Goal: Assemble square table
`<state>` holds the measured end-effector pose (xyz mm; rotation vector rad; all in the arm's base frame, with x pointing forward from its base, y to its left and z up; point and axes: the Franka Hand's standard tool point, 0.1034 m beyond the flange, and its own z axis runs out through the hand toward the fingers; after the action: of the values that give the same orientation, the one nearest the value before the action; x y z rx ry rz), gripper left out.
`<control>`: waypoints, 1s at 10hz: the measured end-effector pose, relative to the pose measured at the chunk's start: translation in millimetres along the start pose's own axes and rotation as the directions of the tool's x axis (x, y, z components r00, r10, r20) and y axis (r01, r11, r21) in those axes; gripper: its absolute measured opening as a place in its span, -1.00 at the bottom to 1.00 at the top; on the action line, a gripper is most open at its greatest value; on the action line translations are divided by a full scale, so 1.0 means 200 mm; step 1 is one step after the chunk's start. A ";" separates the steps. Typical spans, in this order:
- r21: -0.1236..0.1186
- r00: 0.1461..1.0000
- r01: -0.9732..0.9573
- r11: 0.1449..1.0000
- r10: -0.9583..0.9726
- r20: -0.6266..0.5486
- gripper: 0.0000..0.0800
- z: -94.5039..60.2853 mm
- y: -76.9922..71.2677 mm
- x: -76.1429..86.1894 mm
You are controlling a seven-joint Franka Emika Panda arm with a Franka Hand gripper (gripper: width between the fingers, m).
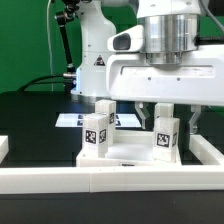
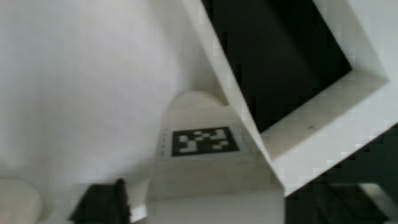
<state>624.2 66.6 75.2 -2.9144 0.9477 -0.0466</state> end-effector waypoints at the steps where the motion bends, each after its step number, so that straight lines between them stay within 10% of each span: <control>1: 0.000 1.000 -0.019 1.000 0.019 0.000 -0.06 0.00 0.00 0.00; 10: 0.021 0.931 -0.365 0.931 0.365 -0.008 -0.28 0.01 0.00 -0.01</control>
Offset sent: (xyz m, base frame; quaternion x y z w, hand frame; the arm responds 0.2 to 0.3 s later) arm 0.0000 0.0000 0.0000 0.0000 0.0000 0.0000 1.0000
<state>622.4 67.0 73.9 -2.6709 1.4638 -0.0503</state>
